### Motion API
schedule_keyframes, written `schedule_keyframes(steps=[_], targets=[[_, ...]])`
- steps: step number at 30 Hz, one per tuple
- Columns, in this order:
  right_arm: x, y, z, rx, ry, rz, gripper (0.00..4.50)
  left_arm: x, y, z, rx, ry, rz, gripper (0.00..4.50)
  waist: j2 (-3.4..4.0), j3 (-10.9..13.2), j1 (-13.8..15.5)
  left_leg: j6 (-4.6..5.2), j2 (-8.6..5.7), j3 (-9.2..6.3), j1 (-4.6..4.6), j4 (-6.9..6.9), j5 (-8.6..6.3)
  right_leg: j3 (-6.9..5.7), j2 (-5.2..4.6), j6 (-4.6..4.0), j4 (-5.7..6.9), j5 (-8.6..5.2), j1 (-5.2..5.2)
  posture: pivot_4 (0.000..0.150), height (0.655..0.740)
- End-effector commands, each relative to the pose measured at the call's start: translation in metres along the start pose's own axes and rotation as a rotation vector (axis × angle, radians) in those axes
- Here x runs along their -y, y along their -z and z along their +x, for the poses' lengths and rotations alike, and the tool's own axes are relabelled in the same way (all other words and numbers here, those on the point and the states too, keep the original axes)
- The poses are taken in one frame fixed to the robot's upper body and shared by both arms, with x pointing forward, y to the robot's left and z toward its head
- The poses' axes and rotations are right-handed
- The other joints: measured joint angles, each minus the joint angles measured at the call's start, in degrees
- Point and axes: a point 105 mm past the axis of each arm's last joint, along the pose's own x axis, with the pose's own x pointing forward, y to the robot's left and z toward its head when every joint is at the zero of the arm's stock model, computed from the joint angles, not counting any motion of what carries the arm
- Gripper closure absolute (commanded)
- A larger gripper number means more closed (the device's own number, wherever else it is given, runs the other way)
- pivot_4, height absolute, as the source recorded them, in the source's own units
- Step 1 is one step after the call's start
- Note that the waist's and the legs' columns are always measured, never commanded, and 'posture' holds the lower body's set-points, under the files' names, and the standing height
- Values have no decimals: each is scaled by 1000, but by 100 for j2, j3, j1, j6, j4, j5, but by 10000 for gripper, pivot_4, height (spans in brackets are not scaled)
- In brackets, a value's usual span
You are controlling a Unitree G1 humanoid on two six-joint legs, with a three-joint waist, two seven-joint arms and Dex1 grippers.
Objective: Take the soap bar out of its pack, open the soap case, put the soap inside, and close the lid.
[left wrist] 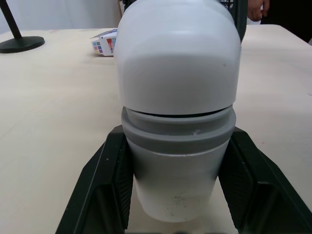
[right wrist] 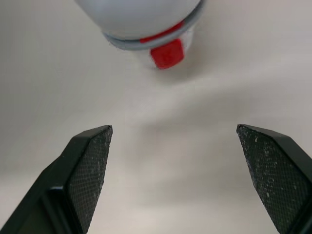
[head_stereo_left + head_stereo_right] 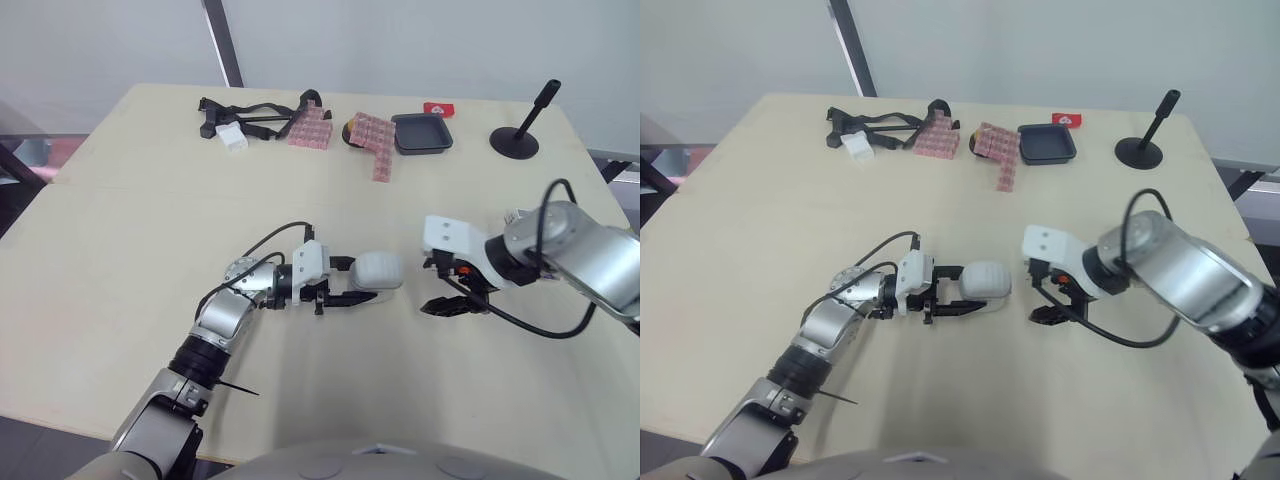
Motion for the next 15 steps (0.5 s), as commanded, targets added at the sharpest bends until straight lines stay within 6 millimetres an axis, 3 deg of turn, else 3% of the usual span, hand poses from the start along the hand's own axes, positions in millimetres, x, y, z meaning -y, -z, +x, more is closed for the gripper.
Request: schedule_keyframes(steps=[1,6,10,15], targets=[[10,-7,-15,188,108,-20,1338,1,-3,-4,5,8,16,25902,0,0,1,0,1,1,0,1,0,1,0,0,0,0,0,1500,7374],[12,15,-17,332,210,-50,1338,-1,-4,-6,3,16,16,25902,-2,-1,-11,8,4,7,-3,6,-3,2,-6,0,0,0,-3,1500,7374],[8,32,-19,395,220,-62,12829,-7,-5,-10,0,-1,0,25902,-1,-2,-65,15,2,10,-2,9,-2,2,-14,-1,4,-1,-5,1500,7374],[5,32,-18,551,287,-75,29787,-10,-6,-13,-3,-7,-6,25902,-1,-2,-118,22,2,15,-3,12,0,3,-15,-1,12,-1,-11,1500,7374]])
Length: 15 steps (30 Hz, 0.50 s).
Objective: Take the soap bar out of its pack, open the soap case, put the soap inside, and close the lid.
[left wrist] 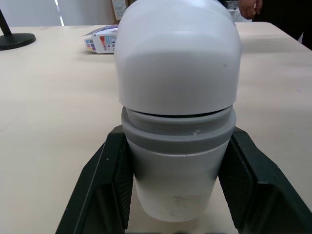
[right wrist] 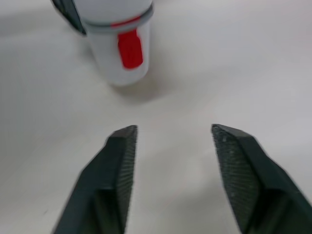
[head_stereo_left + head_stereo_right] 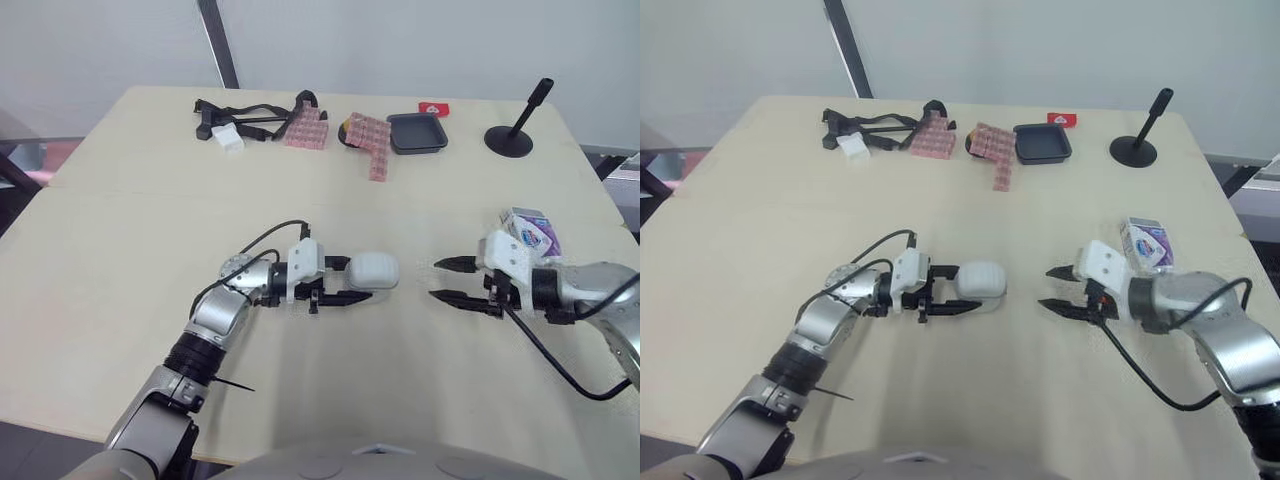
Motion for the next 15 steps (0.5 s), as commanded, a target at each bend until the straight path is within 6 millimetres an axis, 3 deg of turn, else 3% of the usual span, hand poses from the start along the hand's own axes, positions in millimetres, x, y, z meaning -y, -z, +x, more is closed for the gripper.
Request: schedule_keyframes(steps=[1,3,5,8,15], targets=[[2,-10,-3,101,49,-51,32909,-6,-6,-6,9,-19,19,25902,0,0,-8,1,0,0,-1,0,0,0,0,0,1,0,-2,1500,7374],[-2,-5,-2,121,54,-47,40731,-6,-6,-5,8,-17,18,25902,0,0,-15,6,-1,0,-2,2,1,0,-2,0,2,0,-2,1500,7374],[-5,6,-1,107,70,-43,44855,-6,-7,-5,11,-19,18,25902,0,0,-12,21,-3,0,-3,3,-6,-1,-5,0,3,0,-2,1500,7374],[-6,9,-1,121,85,-35,44855,-7,-8,-4,18,-26,15,25902,0,0,-10,33,-7,1,-5,5,-11,-2,-11,0,2,0,-2,1500,7374],[-14,-16,-6,200,-7,-47,44855,-6,-7,-5,19,-28,9,25902,0,0,-33,41,-10,3,-4,6,-11,-2,-15,0,5,0,-2,1500,7374]])
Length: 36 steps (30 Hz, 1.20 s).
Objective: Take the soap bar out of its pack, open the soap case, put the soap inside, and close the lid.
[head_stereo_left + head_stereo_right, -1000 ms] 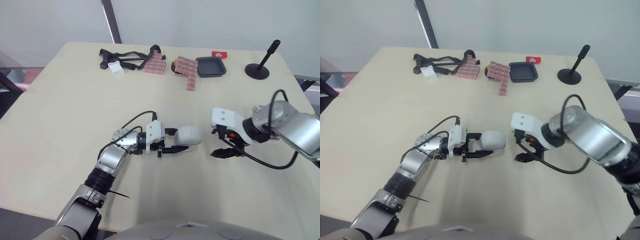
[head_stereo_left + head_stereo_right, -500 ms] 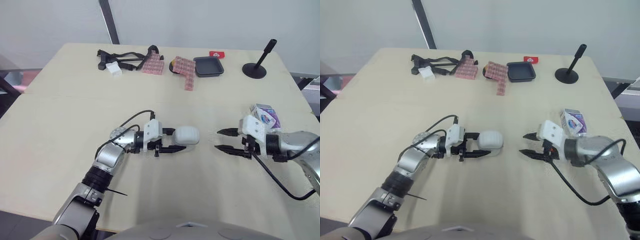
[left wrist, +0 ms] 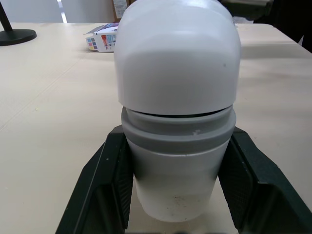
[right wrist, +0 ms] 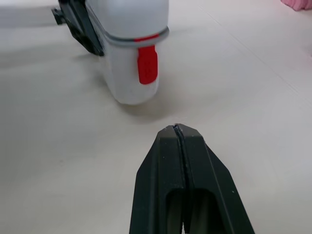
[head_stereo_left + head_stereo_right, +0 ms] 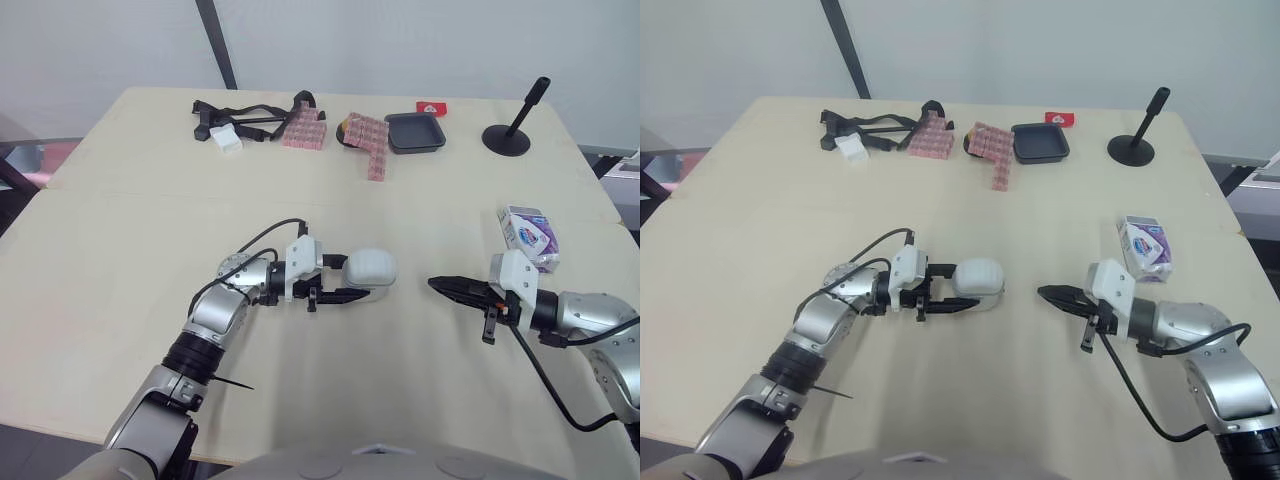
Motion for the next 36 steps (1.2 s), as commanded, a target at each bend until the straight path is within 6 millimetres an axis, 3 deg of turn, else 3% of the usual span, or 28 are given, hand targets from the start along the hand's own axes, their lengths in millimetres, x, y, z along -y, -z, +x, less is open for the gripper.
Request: schedule_keyframes(steps=[1,10,36], targets=[[-2,-27,0,62,-40,-71,44855,-4,-7,-4,20,-19,20,25902,0,0,0,0,0,0,0,0,0,0,0,0,0,0,0,1500,7374],[-3,-51,22,85,-83,-120,44855,-1,-7,-2,19,-14,26,25902,0,0,5,-3,-1,0,0,2,3,0,0,0,3,0,0,1500,7374],[-6,-53,34,68,-159,-149,44855,0,-7,-1,11,-23,33,25902,0,0,12,-21,-1,1,-1,1,12,0,0,1,3,0,0,1500,7374]])
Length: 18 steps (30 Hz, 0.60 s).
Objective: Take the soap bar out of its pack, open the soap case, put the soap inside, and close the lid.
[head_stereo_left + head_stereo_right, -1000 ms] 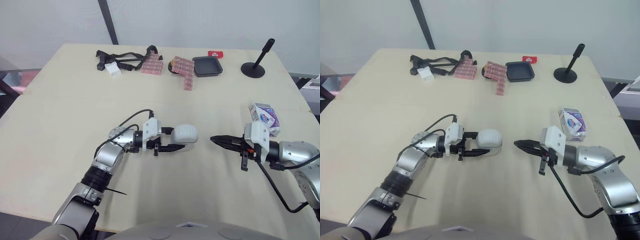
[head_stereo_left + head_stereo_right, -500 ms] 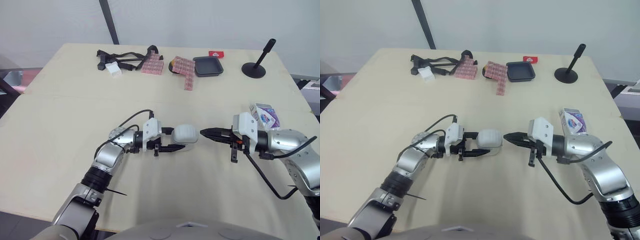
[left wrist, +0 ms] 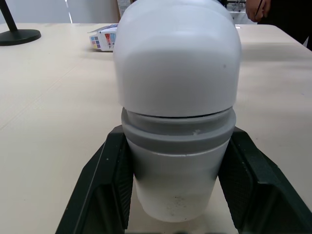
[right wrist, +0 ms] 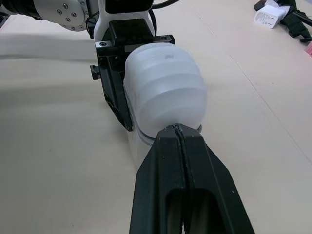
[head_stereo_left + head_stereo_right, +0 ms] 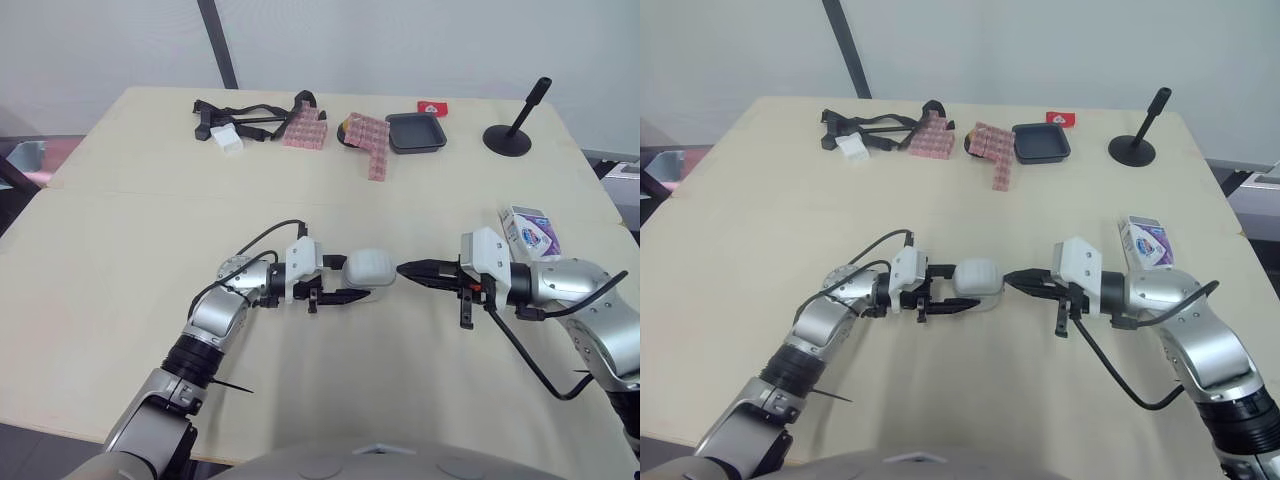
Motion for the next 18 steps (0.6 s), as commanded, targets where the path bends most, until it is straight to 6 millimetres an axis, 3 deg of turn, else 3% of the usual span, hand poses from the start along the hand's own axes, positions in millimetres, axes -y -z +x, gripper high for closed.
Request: schedule_keyframes(steps=[1,18], targets=[[2,-9,0,15,-4,-41,44855,-2,-7,-2,9,-6,31,25902,0,0,0,0,0,0,0,0,0,0,0,0,0,0,0,1500,7374],[18,-11,-5,21,53,-42,44855,-3,-5,-1,5,-10,30,25902,0,0,0,-1,0,1,0,0,0,0,0,0,1,0,0,1500,7374]])
